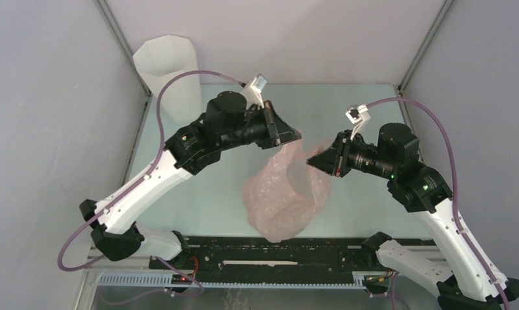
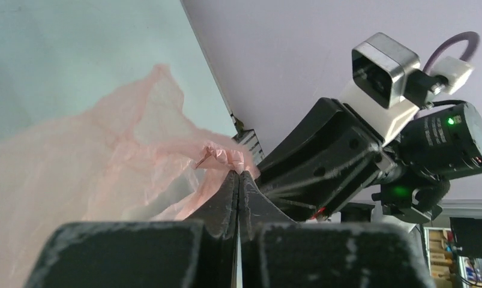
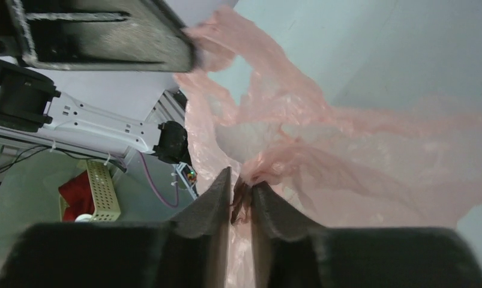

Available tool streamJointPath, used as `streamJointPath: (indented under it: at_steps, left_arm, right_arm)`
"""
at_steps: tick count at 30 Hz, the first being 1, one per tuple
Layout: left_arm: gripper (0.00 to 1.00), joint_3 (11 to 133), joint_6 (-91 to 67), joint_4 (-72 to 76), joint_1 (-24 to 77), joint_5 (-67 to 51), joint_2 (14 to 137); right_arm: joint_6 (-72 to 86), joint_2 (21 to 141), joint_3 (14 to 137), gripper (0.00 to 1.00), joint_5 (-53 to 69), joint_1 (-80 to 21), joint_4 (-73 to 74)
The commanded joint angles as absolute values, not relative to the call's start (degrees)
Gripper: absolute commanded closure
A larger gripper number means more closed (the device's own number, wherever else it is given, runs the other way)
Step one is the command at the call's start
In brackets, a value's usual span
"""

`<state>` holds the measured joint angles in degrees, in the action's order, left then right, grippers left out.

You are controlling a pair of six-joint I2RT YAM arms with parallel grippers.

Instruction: Put the trash bags into the trash bin

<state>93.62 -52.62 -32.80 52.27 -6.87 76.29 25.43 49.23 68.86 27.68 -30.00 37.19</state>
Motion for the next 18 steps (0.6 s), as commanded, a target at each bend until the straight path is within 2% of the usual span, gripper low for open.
streamJointPath:
  at_steps: [1, 4, 5, 10, 15, 18]
  left_arm:
    - [1.0, 98.81, -53.61, -30.96, 53.62, -9.93, 79.33]
    - [1.0, 100.29, -53.7, -30.94, 53.79, -10.97, 81.13]
    - [1.0, 100.7, -53.75, -30.96, 53.79, -11.28, 81.63]
    - [1.0, 101.43, -54.26, -30.98, 54.0, -12.54, 83.54]
    - [1.0, 101.89, -54.49, -30.94, 54.35, -13.07, 84.55]
    - [1.0, 102.58, -54.66, -30.95, 54.58, -13.5, 85.47]
  right_arm:
    - [26.67, 47.78, 70.4, 0.67, 23.98, -33.0, 33.24]
    - [27.2, 46.74, 69.8, 0.44, 20.47, -33.98, 32.48]
    - [27.28, 46.66, 69.33, 0.39, 20.48, -34.01, 32.25]
    - [28.84, 46.91, 68.05, 0.34, 17.86, -35.13, 31.77]
    - [31.74, 47.11, 68.03, 0.29, 7.03, -37.29, 33.73]
    - [32.95, 48.04, 68.1, 0.29, 5.21, -38.41, 32.39]
